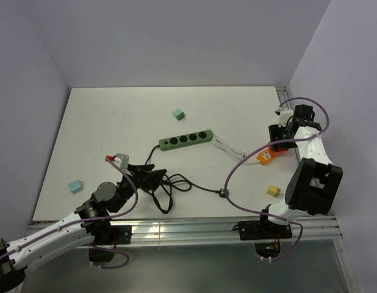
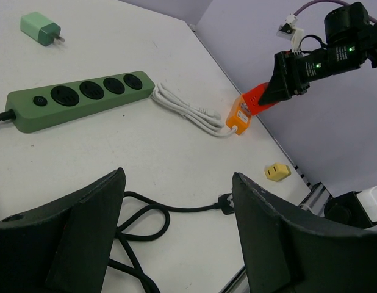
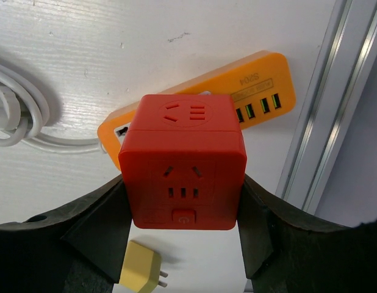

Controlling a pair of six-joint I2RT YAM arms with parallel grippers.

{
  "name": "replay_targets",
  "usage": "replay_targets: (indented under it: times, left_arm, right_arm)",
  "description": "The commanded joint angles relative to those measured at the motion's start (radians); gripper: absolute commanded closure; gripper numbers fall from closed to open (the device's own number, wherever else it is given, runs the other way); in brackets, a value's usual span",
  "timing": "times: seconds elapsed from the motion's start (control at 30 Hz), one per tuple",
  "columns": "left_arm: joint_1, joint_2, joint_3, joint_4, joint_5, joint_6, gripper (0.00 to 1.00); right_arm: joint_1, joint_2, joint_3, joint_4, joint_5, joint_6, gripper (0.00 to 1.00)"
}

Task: Insert the plug

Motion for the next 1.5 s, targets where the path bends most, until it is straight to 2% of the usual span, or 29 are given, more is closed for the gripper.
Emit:
replay_targets:
  times: [0.0,0.23,0.5,0.77,1.0,1.23,1.47]
  left_arm:
    - [-0.004,0.009,-0.005,0.023,0.010,-0.010,0.24]
    - [-0.004,0.032,0.006,0.014,0.004,-0.002,0.24]
    - [-0.004,0.042,-0.006,0.041,0.020,0.000,0.24]
    - [-0.004,0.016,-0.020,0.046,0.015,-0.007,0.23]
    - [-0.004,-0.028,-0.032,0.028,0.006,-0.002,0.23]
    - [-0.004,-0.045,-0.038,0.026,0.015,0.000,0.22]
    - [-0.006,-0.057,-0.040,0.015,0.010,-0.002,0.22]
  right_arm:
    - [0.007,-0.075,0.049,0.003,0.011,0.021,1.00]
    - [0.019,-0.069,0.114,-0.050,0.044,0.106,1.00]
    - [0.142,-0.096,0.033,-0.088,-0.026,-0.020,1.00]
    - [0.166,-0.090,-0.037,-0.121,0.070,-0.084,1.00]
    - [0.154,-0.101,-0.100,-0.113,0.089,-0.112,1.00]
    - [0.140,-0.122,-0.019,-0.162,0.083,-0.132,1.00]
    - [0.119,-0.066,0.073,-0.197,0.046,-0.132,1.00]
